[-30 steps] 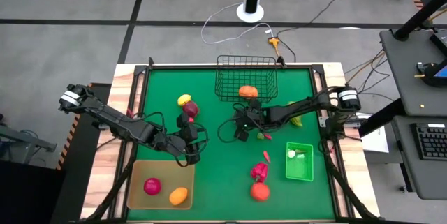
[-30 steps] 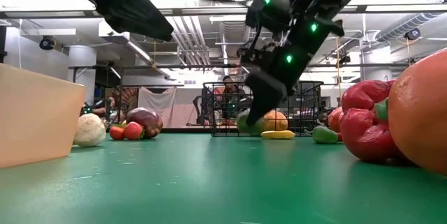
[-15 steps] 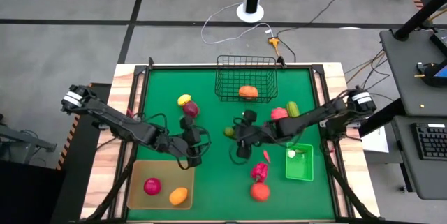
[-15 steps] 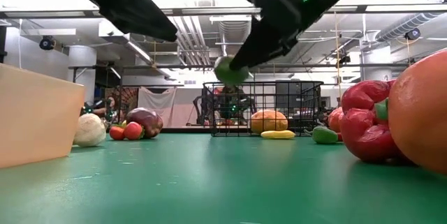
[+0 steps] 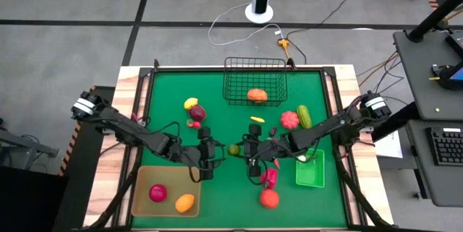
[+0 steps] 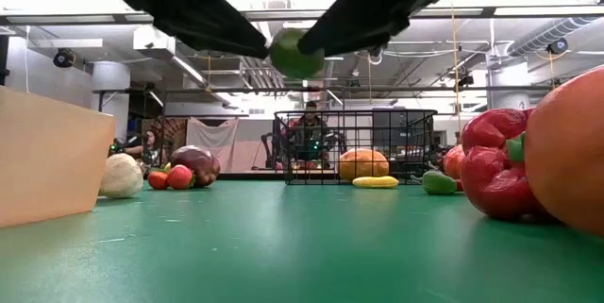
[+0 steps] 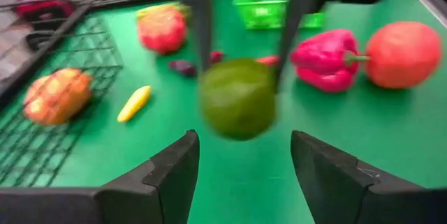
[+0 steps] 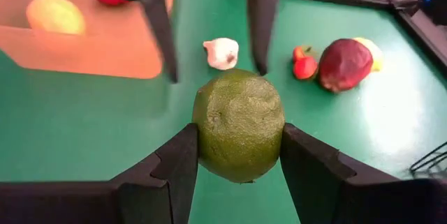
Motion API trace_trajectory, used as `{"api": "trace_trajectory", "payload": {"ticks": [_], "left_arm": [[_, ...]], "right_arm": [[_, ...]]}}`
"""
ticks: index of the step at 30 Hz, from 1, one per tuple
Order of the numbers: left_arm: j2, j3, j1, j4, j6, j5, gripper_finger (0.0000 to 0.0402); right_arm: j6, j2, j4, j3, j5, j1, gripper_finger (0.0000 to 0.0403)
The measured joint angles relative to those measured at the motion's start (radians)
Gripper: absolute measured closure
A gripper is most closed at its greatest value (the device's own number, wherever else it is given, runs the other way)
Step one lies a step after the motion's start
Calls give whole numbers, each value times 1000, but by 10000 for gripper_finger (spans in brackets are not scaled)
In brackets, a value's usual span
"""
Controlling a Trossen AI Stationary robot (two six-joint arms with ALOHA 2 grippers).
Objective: Sort produce into baskets
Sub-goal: Put the green lime into the orange bin
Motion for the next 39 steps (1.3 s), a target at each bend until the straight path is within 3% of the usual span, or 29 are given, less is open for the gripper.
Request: {"api": "trace_trajectory", "payload": {"ticks": [13, 24, 32, 39], "left_arm": [[13, 0, 5, 139, 56, -6, 194], [18, 1, 14, 139, 55, -8, 276], [21, 1, 14, 139, 54, -8, 283], [21, 8, 16, 120, 56, -3, 284]], "right_arm": [[-64, 0, 71, 0, -4, 3, 227], [-79, 0, 78, -1, -2, 5, 227], [-64, 0, 79, -2, -2, 5, 227], [-11, 0, 96, 1, -3, 4, 187]]}}
